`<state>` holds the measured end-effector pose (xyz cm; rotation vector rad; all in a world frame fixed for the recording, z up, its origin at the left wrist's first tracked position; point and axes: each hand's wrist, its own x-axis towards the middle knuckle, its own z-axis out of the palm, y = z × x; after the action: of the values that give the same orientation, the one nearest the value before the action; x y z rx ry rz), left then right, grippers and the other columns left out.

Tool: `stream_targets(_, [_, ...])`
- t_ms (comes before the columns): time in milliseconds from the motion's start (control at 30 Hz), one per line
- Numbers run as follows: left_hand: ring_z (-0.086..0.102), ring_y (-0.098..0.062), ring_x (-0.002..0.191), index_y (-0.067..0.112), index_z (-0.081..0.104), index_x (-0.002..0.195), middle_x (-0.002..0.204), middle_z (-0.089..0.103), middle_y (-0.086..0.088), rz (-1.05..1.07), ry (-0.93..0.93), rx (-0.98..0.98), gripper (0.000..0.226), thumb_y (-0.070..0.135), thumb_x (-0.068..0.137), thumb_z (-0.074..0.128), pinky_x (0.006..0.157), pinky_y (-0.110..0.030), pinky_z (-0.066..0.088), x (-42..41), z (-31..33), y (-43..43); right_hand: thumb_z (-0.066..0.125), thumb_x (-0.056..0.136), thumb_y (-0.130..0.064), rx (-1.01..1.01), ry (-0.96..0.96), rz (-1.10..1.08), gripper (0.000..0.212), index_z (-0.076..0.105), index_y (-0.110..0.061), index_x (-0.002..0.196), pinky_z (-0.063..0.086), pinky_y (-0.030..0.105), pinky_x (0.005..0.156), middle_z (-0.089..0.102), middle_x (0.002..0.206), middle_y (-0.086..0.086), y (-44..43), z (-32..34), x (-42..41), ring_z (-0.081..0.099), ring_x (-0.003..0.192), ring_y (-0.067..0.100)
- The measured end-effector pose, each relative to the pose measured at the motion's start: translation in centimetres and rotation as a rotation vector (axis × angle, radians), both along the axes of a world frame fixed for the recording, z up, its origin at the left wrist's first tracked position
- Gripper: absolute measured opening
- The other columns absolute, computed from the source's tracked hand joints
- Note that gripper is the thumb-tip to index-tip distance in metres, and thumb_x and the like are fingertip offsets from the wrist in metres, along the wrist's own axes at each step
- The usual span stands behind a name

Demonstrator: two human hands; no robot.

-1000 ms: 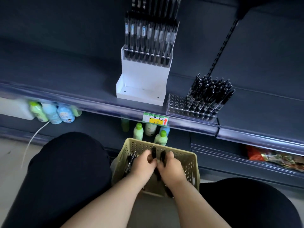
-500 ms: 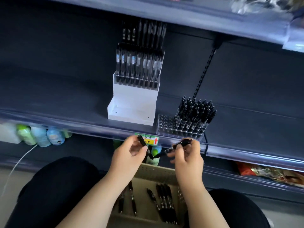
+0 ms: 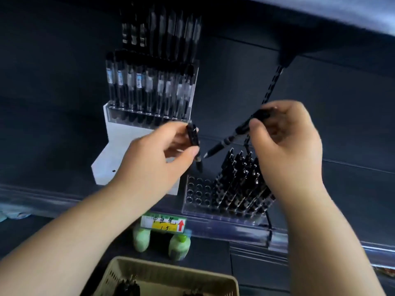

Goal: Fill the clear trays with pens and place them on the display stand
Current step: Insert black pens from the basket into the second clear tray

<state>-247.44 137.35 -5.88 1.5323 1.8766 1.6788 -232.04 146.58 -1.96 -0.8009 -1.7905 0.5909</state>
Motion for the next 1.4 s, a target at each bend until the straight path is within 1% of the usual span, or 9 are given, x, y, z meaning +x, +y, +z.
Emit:
stream_targets(133, [0.063, 0.009, 0.089, 0.037, 0.06, 0.104, 0.091, 0.069, 0.022, -0.002, 0.011, 0.005, 0.03, 0.026, 0.077, 0.065, 0.081, -0.004, 0.045, -0.7, -1.1, 2.8, 0.062, 0.085, -0.028, -0.044, -0.241, 0.009, 0.016, 0.053, -0.04, 0.088, 0.038, -0.002, 0.059, 0.062, 0.074, -0.023, 2.5, -1.3, -1.0, 0.054, 0.079, -0.014])
stream_targets(300, [0.063, 0.006, 0.091, 0.04, 0.062, 0.098, 0.091, 0.07, 0.022, 0.042, -0.094, -0.045, 0.025, 0.033, 0.074, 0.065, 0.084, -0.019, 0.049, -1.1, -4.3, 3.2, 0.061, 0.086, -0.03, -0.092, -0.402, -0.03, 0.013, 0.053, -0.039, 0.091, 0.043, 0.006, 0.054, 0.061, 0.074, -0.023, 3.6, -2.6, -1.6, 0.053, 0.081, -0.014])
stream_targets(400, [0.063, 0.008, 0.09, 0.044, 0.06, 0.097, 0.091, 0.068, 0.026, 0.033, -0.128, -0.054, 0.026, 0.038, 0.072, 0.064, 0.079, -0.014, 0.047, -1.1, -4.7, 3.4, 0.063, 0.085, -0.029, -0.07, -0.46, -0.042, 0.014, 0.052, -0.037, 0.091, 0.048, 0.02, 0.065, 0.06, 0.075, -0.025, 3.4, -2.8, -2.0, 0.058, 0.078, -0.003])
stream_targets(533, [0.065, 0.004, 0.089, 0.043, 0.059, 0.098, 0.09, 0.07, 0.023, 0.018, -0.165, -0.045, 0.027, 0.039, 0.072, 0.064, 0.08, -0.02, 0.049, -0.9, -4.9, 3.8, 0.063, 0.084, -0.026, -0.029, -0.519, -0.062, 0.016, 0.05, -0.035, 0.089, 0.049, 0.042, 0.082, 0.056, 0.074, -0.028, 3.0, -3.2, -2.7, 0.06, 0.083, 0.013])
stream_targets(767, [0.065, 0.006, 0.085, 0.04, 0.061, 0.096, 0.087, 0.07, 0.024, 0.011, -0.185, -0.032, 0.023, 0.036, 0.074, 0.064, 0.071, -0.014, 0.049, -1.4, -4.8, 3.8, 0.064, 0.084, -0.021, -0.012, -0.548, -0.07, 0.021, 0.065, -0.029, 0.104, 0.047, 0.043, 0.088, 0.055, 0.076, -0.029, 3.2, -3.3, -2.7, 0.06, 0.094, 0.01])
stream_targets(933, [0.065, 0.005, 0.084, 0.035, 0.063, 0.095, 0.087, 0.07, 0.024, 0.01, -0.218, -0.017, 0.021, 0.034, 0.074, 0.064, 0.065, -0.004, 0.046, -1.7, -5.0, 4.0, 0.064, 0.084, -0.019, 0.029, -0.515, -0.081, 0.013, 0.071, -0.029, 0.088, 0.05, 0.044, 0.079, 0.058, 0.071, -0.022, 3.4, -3.5, -2.6, 0.055, 0.065, 0.008])
stream_targets(1067, [0.066, 0.004, 0.083, 0.036, 0.064, 0.096, 0.088, 0.07, 0.021, -0.027, -0.184, -0.002, 0.022, 0.031, 0.074, 0.065, 0.073, -0.007, 0.048, -1.3, -5.1, 4.3, 0.062, 0.084, -0.02, 0.053, -0.54, -0.074, 0.013, 0.073, -0.028, 0.083, 0.049, 0.045, 0.08, 0.057, 0.074, -0.02, 3.0, -3.5, -2.6, 0.054, 0.069, 0.013])
stream_targets(1233, [0.066, 0.003, 0.082, 0.034, 0.066, 0.099, 0.087, 0.069, 0.02, -0.066, -0.128, -0.013, 0.026, 0.03, 0.073, 0.065, 0.075, -0.005, 0.046, -0.2, -5.2, 4.8, 0.06, 0.084, -0.02, 0.079, -0.526, -0.093, 0.017, 0.074, -0.025, 0.093, 0.046, 0.047, 0.088, 0.07, 0.093, -0.009, 2.5, -3.1, -2.2, 0.061, 0.1, 0.019])
stream_targets(1400, [0.062, 0.009, 0.08, 0.035, 0.063, 0.097, 0.084, 0.068, 0.023, -0.055, 0.0, -0.063, 0.029, 0.019, 0.075, 0.073, 0.074, 0.0, 0.043, 0.1, -5.7, 5.5, 0.063, 0.083, -0.018, 0.111, -0.476, -0.093, 0.016, 0.074, -0.024, 0.092, 0.048, 0.047, 0.083, 0.066, 0.087, -0.011, 2.4, -3.1, -1.9, 0.062, 0.09, 0.021])
